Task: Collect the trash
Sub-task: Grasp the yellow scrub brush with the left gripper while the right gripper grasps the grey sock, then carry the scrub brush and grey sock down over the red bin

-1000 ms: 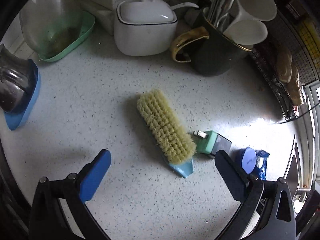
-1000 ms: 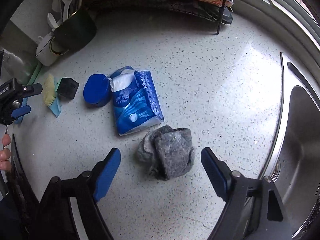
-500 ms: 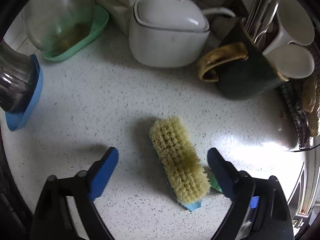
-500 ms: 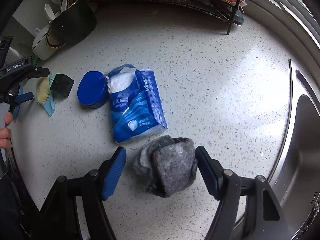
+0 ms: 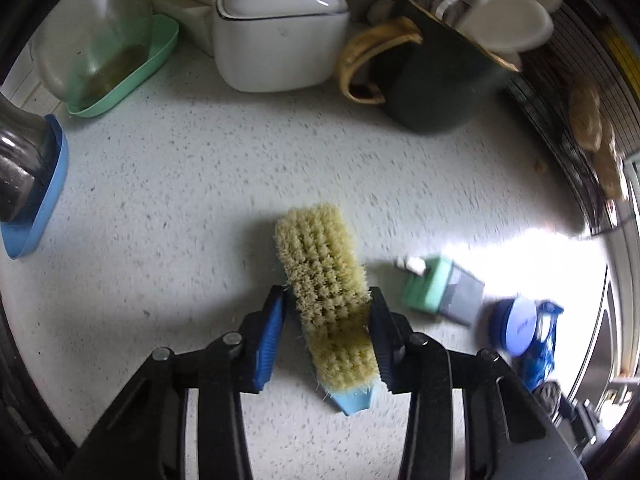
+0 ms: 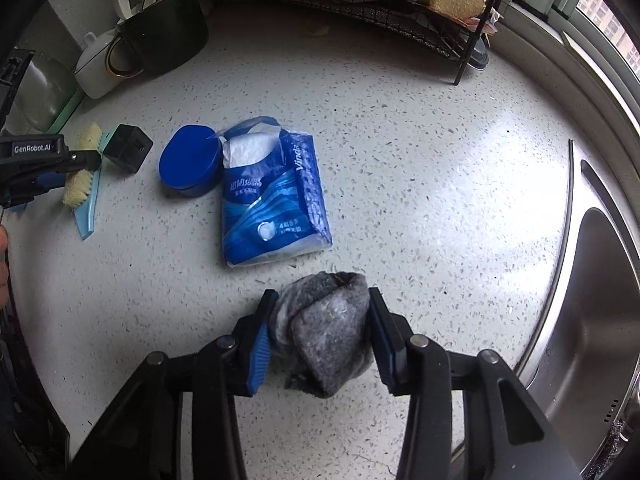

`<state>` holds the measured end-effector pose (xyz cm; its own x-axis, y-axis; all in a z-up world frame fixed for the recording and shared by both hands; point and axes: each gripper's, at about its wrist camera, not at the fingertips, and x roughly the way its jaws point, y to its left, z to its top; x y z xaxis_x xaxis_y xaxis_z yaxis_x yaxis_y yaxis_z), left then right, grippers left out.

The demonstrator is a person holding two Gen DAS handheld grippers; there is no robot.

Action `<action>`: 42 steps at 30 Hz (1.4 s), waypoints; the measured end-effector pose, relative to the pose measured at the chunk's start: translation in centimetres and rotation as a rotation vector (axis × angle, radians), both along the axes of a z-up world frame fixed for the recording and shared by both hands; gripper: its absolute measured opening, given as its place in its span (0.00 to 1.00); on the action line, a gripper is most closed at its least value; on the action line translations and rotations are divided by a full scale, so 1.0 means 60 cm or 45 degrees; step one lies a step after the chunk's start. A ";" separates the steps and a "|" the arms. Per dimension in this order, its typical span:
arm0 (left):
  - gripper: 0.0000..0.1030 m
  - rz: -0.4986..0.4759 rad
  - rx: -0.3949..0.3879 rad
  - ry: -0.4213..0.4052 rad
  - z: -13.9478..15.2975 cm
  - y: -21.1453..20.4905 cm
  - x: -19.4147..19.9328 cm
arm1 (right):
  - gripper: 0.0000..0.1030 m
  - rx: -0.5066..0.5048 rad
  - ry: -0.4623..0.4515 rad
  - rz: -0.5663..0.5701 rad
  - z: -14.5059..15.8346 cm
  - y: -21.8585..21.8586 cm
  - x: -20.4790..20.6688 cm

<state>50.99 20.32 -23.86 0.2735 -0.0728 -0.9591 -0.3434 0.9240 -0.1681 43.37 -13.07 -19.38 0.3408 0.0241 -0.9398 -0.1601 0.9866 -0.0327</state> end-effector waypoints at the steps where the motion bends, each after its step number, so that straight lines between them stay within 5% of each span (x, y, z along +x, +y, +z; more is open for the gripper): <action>1: 0.36 -0.023 0.007 0.015 0.003 -0.007 -0.009 | 0.37 0.000 -0.001 0.006 0.000 0.002 -0.003; 15: 0.34 -0.310 0.012 -0.034 0.079 -0.148 -0.222 | 0.26 0.092 -0.081 0.018 0.034 -0.016 -0.100; 27: 0.34 -0.531 0.048 -0.196 0.165 -0.263 -0.322 | 0.26 0.130 -0.229 -0.001 0.118 -0.070 -0.267; 42: 0.34 -0.713 0.112 -0.310 0.194 -0.413 -0.579 | 0.26 0.183 -0.329 -0.069 0.136 -0.157 -0.517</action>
<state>16.23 -4.46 -12.20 0.4284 -0.1922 -0.8829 0.2365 0.9669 -0.0957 12.33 -22.48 -11.24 0.5727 0.1263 -0.8100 -0.1120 0.9909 0.0753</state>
